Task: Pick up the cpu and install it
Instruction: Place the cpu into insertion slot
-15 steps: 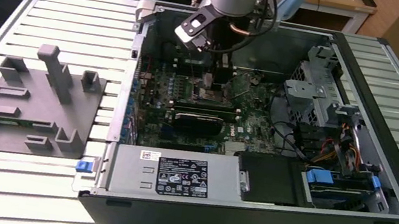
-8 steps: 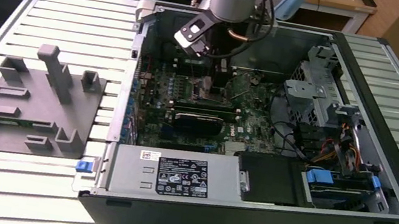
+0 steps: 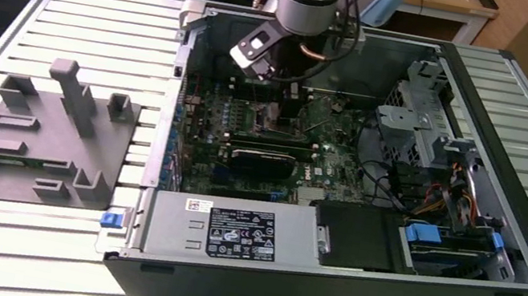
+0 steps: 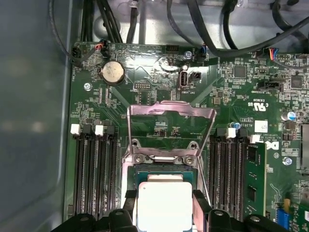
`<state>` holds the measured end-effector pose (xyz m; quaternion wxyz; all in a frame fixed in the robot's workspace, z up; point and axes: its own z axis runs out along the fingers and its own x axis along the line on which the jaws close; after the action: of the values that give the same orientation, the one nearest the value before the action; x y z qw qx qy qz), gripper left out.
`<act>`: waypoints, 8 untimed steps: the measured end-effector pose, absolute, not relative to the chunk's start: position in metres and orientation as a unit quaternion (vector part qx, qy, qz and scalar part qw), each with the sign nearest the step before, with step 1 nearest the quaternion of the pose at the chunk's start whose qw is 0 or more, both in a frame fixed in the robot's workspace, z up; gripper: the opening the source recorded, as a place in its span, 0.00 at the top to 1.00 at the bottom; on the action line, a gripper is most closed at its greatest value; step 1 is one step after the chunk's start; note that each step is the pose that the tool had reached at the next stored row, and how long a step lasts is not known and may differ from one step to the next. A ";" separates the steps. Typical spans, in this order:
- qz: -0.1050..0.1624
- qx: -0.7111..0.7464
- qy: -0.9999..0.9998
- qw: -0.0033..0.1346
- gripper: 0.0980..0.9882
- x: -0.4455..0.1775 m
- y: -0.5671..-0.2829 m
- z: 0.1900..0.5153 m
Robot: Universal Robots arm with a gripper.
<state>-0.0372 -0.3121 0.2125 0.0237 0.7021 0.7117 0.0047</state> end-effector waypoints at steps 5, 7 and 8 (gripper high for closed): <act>0.005 0.703 0.711 0.024 0.51 -0.037 -0.312 0.208; 0.005 0.703 0.711 0.024 0.51 -0.037 -0.312 0.206; 0.005 0.703 0.710 0.024 0.51 -0.037 -0.312 0.206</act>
<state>-0.0374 -0.3122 0.2058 0.0236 0.7033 0.7105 0.0046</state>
